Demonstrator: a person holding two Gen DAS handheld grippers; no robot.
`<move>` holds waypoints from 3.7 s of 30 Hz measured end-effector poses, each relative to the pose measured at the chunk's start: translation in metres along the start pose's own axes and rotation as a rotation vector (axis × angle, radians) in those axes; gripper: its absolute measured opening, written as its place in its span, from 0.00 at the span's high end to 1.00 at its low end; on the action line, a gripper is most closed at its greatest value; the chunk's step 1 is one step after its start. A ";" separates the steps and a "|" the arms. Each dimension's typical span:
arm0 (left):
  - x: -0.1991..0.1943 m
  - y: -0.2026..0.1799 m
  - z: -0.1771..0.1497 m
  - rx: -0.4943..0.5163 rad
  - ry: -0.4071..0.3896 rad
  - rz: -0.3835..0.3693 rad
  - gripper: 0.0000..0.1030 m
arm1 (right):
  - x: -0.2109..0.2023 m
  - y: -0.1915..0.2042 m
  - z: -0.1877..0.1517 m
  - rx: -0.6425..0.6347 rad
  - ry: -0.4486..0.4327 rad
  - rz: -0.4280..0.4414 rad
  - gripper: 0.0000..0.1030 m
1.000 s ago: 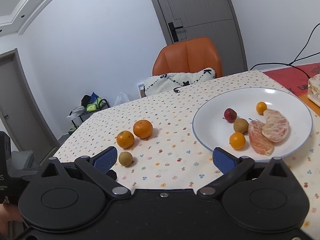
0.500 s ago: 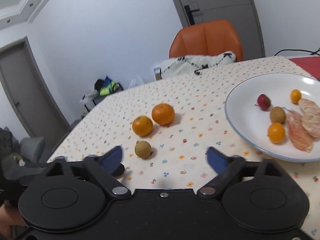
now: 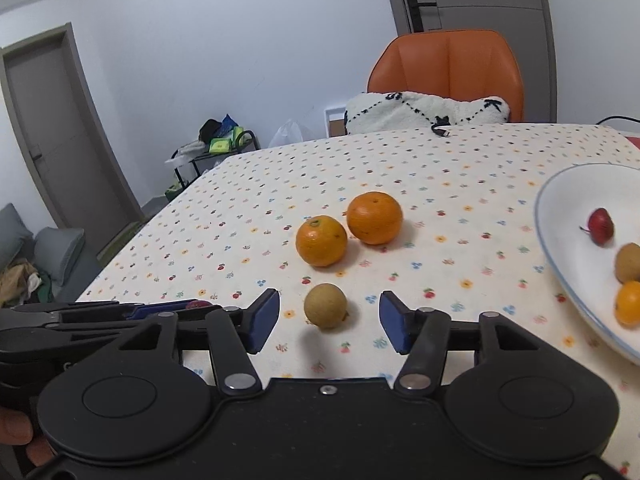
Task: Organize fruits
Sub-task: 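Grasp the small red fruit with the left tool while the right tool grasps the kiwi, then carry the red fruit and kiwi into the white plate and open both tools, then withdraw both open tools from the plate toward the two mandarin oranges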
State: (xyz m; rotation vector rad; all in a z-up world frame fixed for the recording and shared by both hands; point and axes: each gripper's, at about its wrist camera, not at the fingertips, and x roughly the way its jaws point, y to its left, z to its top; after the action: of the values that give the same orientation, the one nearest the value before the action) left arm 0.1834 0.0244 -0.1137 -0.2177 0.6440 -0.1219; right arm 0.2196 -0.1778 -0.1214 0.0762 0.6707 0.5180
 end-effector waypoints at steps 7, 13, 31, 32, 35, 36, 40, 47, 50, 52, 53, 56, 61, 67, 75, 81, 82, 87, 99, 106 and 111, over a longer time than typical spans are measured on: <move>-0.002 0.004 0.002 -0.019 -0.005 0.007 0.79 | 0.006 0.001 0.000 0.011 0.007 0.008 0.78; -0.006 -0.009 0.008 -0.006 -0.025 -0.009 0.79 | -0.015 -0.007 0.000 0.028 -0.032 0.008 0.78; -0.010 -0.074 0.016 0.068 -0.079 -0.086 0.79 | -0.076 -0.051 -0.004 0.103 -0.147 -0.058 0.78; -0.010 -0.077 0.017 0.073 -0.080 -0.092 0.79 | -0.079 -0.053 -0.005 0.104 -0.152 -0.064 0.78; -0.009 -0.089 0.018 0.086 -0.088 -0.102 0.79 | -0.088 -0.061 -0.007 0.115 -0.168 -0.078 0.78; -0.009 -0.092 0.018 0.088 -0.095 -0.103 0.79 | -0.090 -0.063 -0.007 0.120 -0.172 -0.082 0.78; -0.006 -0.105 0.020 0.096 -0.096 -0.117 0.79 | -0.100 -0.074 -0.011 0.134 -0.188 -0.098 0.78; -0.004 -0.127 0.023 0.124 -0.106 -0.143 0.79 | -0.118 -0.094 -0.014 0.169 -0.220 -0.131 0.78; -0.002 -0.136 0.023 0.134 -0.104 -0.157 0.79 | -0.124 -0.102 -0.014 0.180 -0.234 -0.145 0.78; 0.000 -0.142 0.023 0.141 -0.102 -0.164 0.79 | -0.129 -0.107 -0.015 0.189 -0.242 -0.157 0.78; 0.002 -0.145 0.024 0.145 -0.101 -0.169 0.79 | -0.131 -0.110 -0.015 0.193 -0.245 -0.163 0.78; 0.004 -0.153 0.024 0.153 -0.098 -0.183 0.79 | -0.136 -0.120 -0.017 0.209 -0.255 -0.180 0.78; 0.010 -0.166 0.026 0.166 -0.090 -0.201 0.79 | -0.140 -0.135 -0.016 0.230 -0.265 -0.200 0.78; 0.022 -0.176 0.031 0.183 -0.081 -0.206 0.79 | -0.137 -0.150 -0.011 0.234 -0.269 -0.230 0.78; 0.039 -0.186 0.037 0.199 -0.069 -0.205 0.79 | -0.127 -0.166 -0.007 0.236 -0.246 -0.254 0.78; 0.053 -0.192 0.037 0.206 -0.050 -0.205 0.79 | -0.118 -0.174 -0.006 0.257 -0.238 -0.246 0.78; 0.055 -0.192 0.037 0.207 -0.046 -0.204 0.79 | -0.116 -0.175 -0.006 0.258 -0.235 -0.245 0.78; 0.068 -0.195 0.036 0.211 -0.021 -0.199 0.79 | -0.105 -0.181 -0.006 0.262 -0.218 -0.252 0.77; 0.084 -0.203 0.033 0.219 0.008 -0.201 0.78 | -0.106 -0.179 -0.012 0.262 -0.223 -0.245 0.66; 0.081 -0.200 0.034 0.202 0.004 -0.202 0.67 | -0.111 -0.177 -0.021 0.281 -0.215 -0.241 0.61; 0.072 -0.192 0.034 0.187 -0.010 -0.185 0.56 | -0.114 -0.173 -0.022 0.291 -0.222 -0.240 0.60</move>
State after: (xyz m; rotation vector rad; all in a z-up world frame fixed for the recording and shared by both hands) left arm 0.2526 -0.1689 -0.0833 -0.0967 0.5984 -0.3569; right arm 0.2058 -0.3859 -0.1137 0.3183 0.5249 0.1742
